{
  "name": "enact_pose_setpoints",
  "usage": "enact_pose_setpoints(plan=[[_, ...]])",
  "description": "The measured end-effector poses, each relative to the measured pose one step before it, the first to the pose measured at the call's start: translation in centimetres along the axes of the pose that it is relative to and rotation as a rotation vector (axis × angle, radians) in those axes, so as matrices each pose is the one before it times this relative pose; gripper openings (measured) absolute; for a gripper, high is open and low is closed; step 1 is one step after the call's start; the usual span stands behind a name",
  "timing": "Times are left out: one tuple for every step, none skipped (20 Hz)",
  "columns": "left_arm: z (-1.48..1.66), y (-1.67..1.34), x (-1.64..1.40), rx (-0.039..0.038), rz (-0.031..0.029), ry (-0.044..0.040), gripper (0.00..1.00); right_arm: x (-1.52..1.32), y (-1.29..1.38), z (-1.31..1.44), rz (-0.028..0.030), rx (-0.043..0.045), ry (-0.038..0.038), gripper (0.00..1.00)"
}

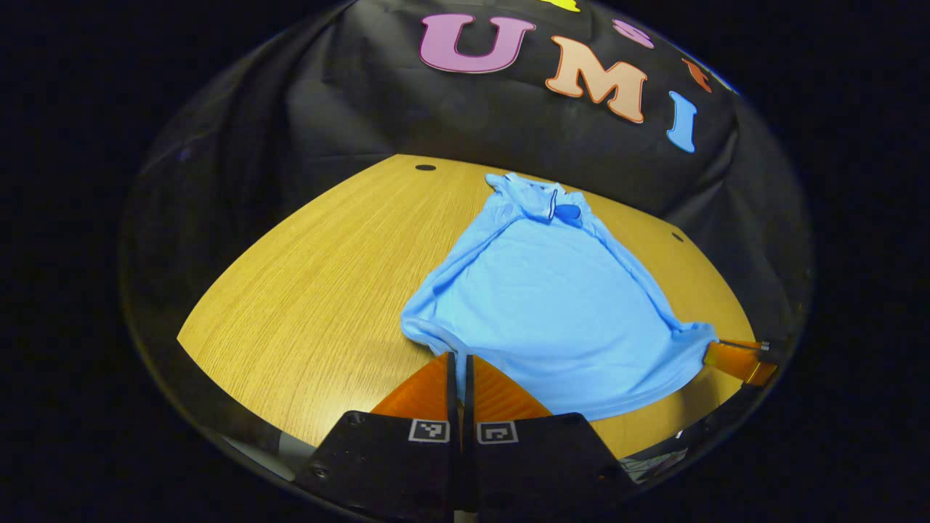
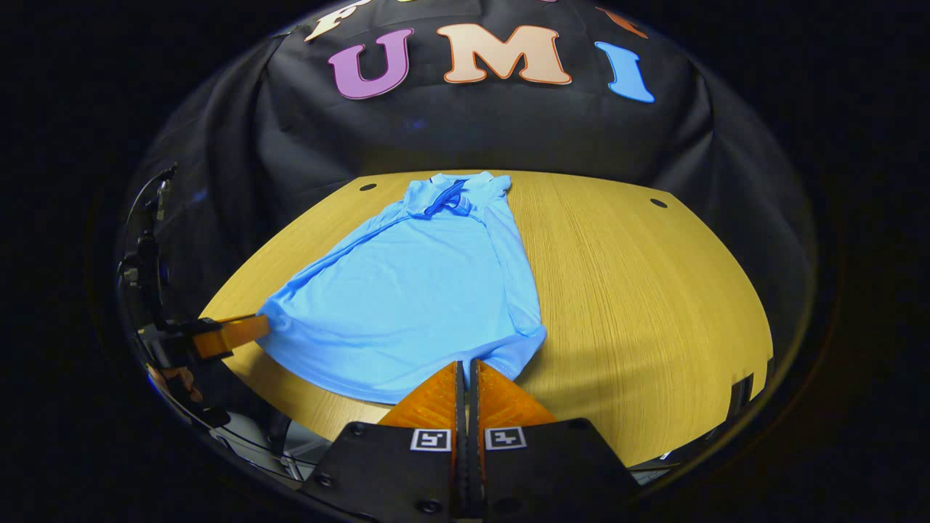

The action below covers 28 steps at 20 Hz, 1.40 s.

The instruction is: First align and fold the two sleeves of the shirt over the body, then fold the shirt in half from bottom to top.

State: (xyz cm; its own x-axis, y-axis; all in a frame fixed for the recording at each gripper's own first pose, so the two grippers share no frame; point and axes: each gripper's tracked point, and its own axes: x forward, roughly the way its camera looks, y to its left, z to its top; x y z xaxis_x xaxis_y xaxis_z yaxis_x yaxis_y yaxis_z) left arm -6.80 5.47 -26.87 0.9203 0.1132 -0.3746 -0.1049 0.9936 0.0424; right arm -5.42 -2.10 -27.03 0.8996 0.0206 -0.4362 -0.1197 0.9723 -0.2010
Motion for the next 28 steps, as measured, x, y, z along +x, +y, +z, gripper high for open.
enact_pose_setpoints(plan=[[1.342, -0.268, 0.312, -0.00991, -0.00766, -0.01919, 0.0, 0.426, -0.164, 0.704, -0.00301, -0.00528, -0.00853, 0.03], [1.427, -0.292, 0.454, -0.00861, -0.00794, -0.02184, 0.0, 0.429, -0.255, 0.899, -0.00232, -0.00524, -0.01039, 0.03], [1.303, -0.303, 0.736, -0.00672, -0.00781, -0.01579, 0.0, 0.709, -0.25, 1.125, -0.00172, -0.00314, -0.01309, 0.03], [1.161, -0.154, 0.913, -0.00476, -0.0032, -0.01038, 0.0, 0.961, -0.283, 1.085, -0.00234, -0.00133, -0.01232, 0.03], [0.935, -0.268, 1.028, -0.00252, -0.00458, -0.00398, 0.0, 1.025, -0.228, 1.182, -0.00211, -0.00209, -0.01136, 0.03], [1.014, -0.106, 1.248, -0.00249, -0.00062, -0.00249, 0.0, 1.125, -0.359, 1.29, -0.00008, -0.00084, -0.00976, 0.03], [0.726, -0.091, 1.326, 0.00382, 0.00106, -0.00017, 0.0, 1.274, -0.208, 1.224, 0.00391, 0.00279, -0.0101, 0.03], [0.96, -0.077, 1.258, 0.00114, 0.0012, -0.00317, 0.0, 1.418, -0.285, 1.323, 0.00144, 0.00391, -0.00885, 0.03], [0.89, -0.289, 1.421, -0.00556, -0.0017, -0.00758, 0.0, 1.439, -0.17, 1.297, 0.00386, 0.00669, -0.01213, 0.03], [0.743, -0.192, 1.265, -0.00475, 0.00187, -0.00223, 0.0, 1.607, -0.339, 1.168, -0.00017, -0.00066, -0.00548, 0.03], [0.793, -0.008, 1.371, -0.00629, 0.0067, -0.00395, 0.0, 1.535, -0.307, 0.988, 0.00067, -0.00548, -0.00339, 0.02], [0.745, -0.173, 1.202, -0.00887, 0.0016, -0.00271, 0.0, 1.497, -0.296, 0.9, 0.00116, -0.0067, -0.00248, 0.02], [0.9, -0.149, 1.332, -0.00796, 0.00455, -0.00782, 0.0, 1.472, -0.309, 0.822, 0.00125, -0.0071, 0.0, 0.02], [0.896, -0.214, 1.263, -0.0039, 0.00219, -0.00522, 0.0, 1.493, -0.249, 0.67, 0.0008, -0.00611, -0.00069, 0.02], [1.014, -0.104, 1.275, 0.00234, 0.00291, -0.0093, 0.0, 1.49, -0.426, 0.853, -0.00369, -0.00438, -0.00444, 0.02], [0.954, -0.214, 1.263, 0.00351, 0.00157, -0.0104, 0.0, 1.507, -0.368, 0.951, -0.00072, -0.00076, -0.00362, 0.02], [0.796, -0.368, 1.376, 0.00103, -0.00271, -0.00504, 0.0, 1.393, -0.408, 0.853, -0.003, 0.00072, -0.00665, 0.03], [0.796, -0.296, 1.469, 0.00123, -0.00276, -0.00404, 0.0, 1.437, -0.382, 1.05, -0.00519, -0.00268, -0.0107, 0.03], [0.754, -0.203, 1.499, 0.00429, -0.00202, -0.00301, 0.0, 1.56, -0.412, 0.94, -0.00448, -0.00523, -0.00791, 0.03], [0.671, -0.228, 1.331, 0.00337, 0.00081, 0.0046, 0.0, 1.525, -0.179, 0.966, 0.0026, -0.00466, -0.00636, 0.02], [0.534, -0.382, 1.368, 0.0103, -0.00134, 0.00003, 0.0, 1.588, -0.214, 0.965, -0.00031, -0.00753, -0.0108, 0.02], [0.756, -0.147, 1.405, 0.00716, 0.00231, -0.005, 0.0, 1.482, -0.277, 0.988, -0.00163, -0.00263, -0.01202, 0.03], [0.508, -0.129, 1.351, 0.00199, 0.00271, 0.00155, 0.0, 1.466, -0.17, 0.785, -0.00382, -0.00161, -0.00912, 0.02], [0.577, -0.02, 1.127, -0.00215, 0.00423, -0.00273, 0.0, 1.249, -0.305, 0.788, -0.00578, -0.00079, -0.0117, 0.02], [0.631, 0.056, 1.248, -0.00427, 0.00523, 0.00056, 0.0, 1.22, -0.175, 0.443, -0.00144, 0.00073, -0.00315, 0.02], [0.48, 0.162, 1.079, -0.00412, 0.01011, 0.00202, 0.0, 1.056, -0.154, 0.316, -0.00198, -0.00195, -0.0009, 0.02], [0.573, 0.052, 0.914, -0.00874, 0.00597, -0.00152, 0.0, 0.763, -0.271, 0.151, -0.00296, -0.00036, -0.00136, 0.02], [0.517, -0.024, 0.777, -0.0108, 0.00384, -0.00438, 0.0, 0.781, -0.224, 0.229, -0.00275, 0.00316, -0.00258, 0.02]])
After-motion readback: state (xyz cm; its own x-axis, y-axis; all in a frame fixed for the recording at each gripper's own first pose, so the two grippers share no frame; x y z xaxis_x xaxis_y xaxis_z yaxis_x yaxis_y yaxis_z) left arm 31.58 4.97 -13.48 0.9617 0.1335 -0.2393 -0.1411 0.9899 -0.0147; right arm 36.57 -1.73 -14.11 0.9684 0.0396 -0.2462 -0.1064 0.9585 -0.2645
